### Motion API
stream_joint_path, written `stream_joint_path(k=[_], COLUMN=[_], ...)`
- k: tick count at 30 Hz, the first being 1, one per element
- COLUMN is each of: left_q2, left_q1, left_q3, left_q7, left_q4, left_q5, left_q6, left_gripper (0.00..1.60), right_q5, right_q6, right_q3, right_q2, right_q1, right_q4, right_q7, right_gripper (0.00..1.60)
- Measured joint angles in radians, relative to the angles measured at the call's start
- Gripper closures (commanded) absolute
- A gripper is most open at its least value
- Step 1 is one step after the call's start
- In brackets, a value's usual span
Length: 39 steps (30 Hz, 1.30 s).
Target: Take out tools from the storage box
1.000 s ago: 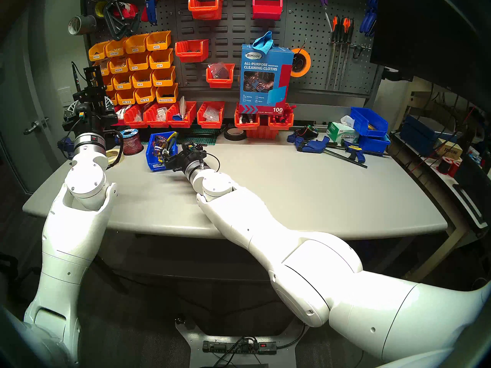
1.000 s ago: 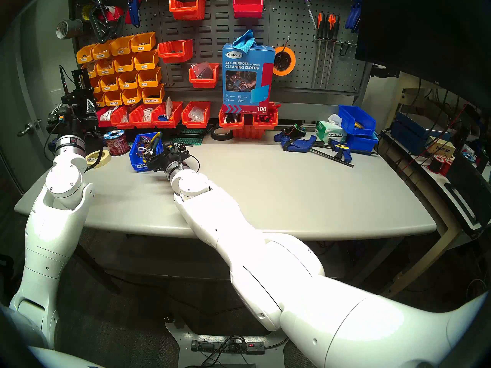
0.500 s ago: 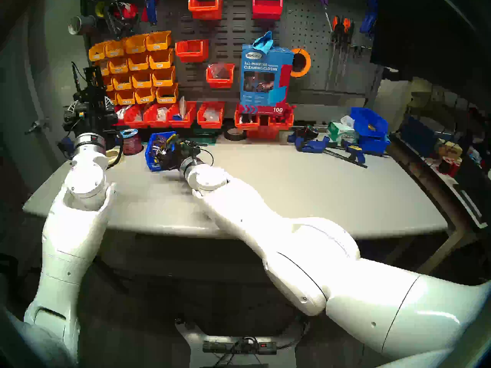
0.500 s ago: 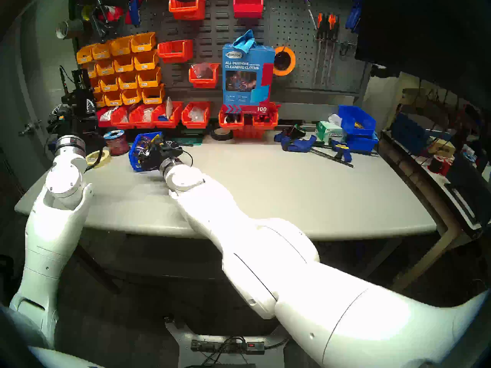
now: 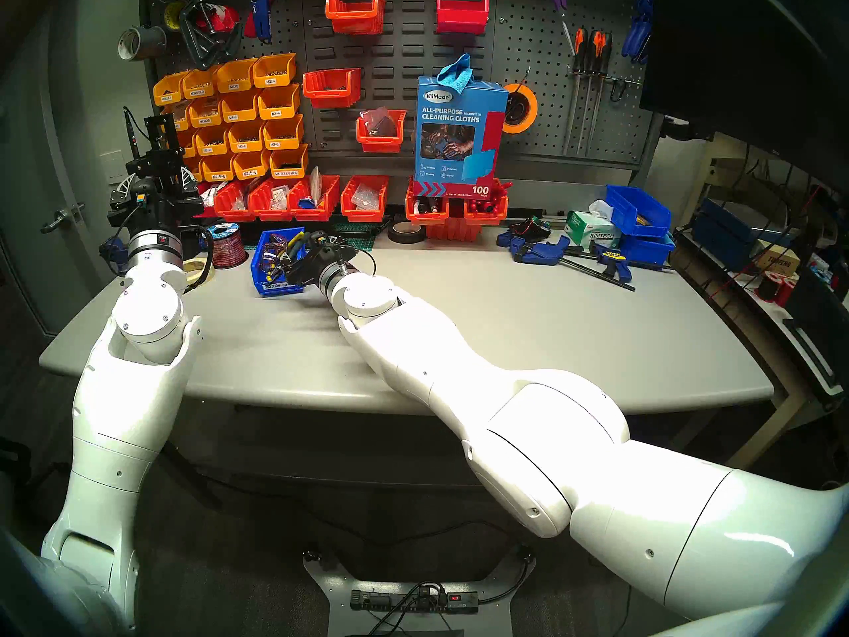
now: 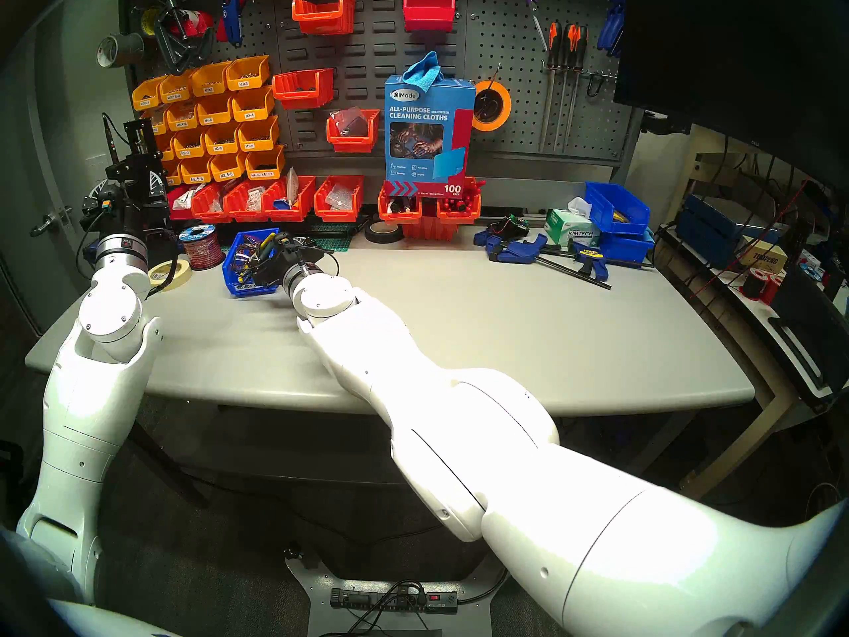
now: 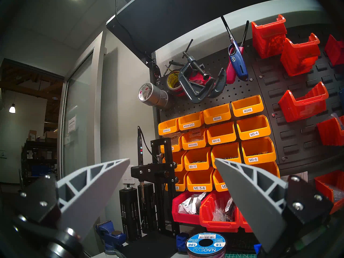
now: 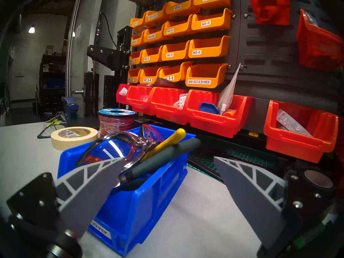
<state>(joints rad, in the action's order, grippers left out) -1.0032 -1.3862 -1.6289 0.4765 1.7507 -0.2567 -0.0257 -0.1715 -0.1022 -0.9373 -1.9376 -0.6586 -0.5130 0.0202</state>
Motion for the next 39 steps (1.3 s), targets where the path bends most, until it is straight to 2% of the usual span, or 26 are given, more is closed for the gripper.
stream_joint_path(k=[6,12,13,14,18,23,28,39], left_q2=[0.0,0.0,0.0,0.0,0.0,0.0,0.0,0.0], left_q1=[0.0,0.0,0.0,0.0,0.0,0.0,0.0,0.0], left_q3=[0.0,0.0,0.0,0.0,0.0,0.0,0.0,0.0], left_q7=[0.0,0.0,0.0,0.0,0.0,0.0,0.0,0.0], left_q4=[0.0,0.0,0.0,0.0,0.0,0.0,0.0,0.0], left_q5=[0.0,0.0,0.0,0.0,0.0,0.0,0.0,0.0], left_q6=[0.0,0.0,0.0,0.0,0.0,0.0,0.0,0.0], left_gripper=[0.0,0.0,0.0,0.0,0.0,0.0,0.0,0.0], right_q5=[0.007,0.01,0.01,0.011,0.014,0.017,0.018,0.021], right_q6=[0.093,0.142,0.152,0.162,0.171,0.168,0.156,0.161], right_q3=[0.024,0.037,0.039,0.041,0.046,0.046,0.045,0.046], right_q2=[0.034,0.053,0.057,0.061,0.064,0.058,0.051,0.057], right_q1=[-0.052,-0.086,-0.092,-0.101,-0.11,-0.107,-0.104,-0.111], right_q4=[-0.096,-0.159,-0.172,-0.186,-0.195,-0.185,-0.17,-0.185], right_q7=[0.012,0.02,0.02,0.02,0.006,-0.014,-0.025,-0.039], right_gripper=[0.0,0.0,0.25,0.83,1.24,1.3,1.6,1.6])
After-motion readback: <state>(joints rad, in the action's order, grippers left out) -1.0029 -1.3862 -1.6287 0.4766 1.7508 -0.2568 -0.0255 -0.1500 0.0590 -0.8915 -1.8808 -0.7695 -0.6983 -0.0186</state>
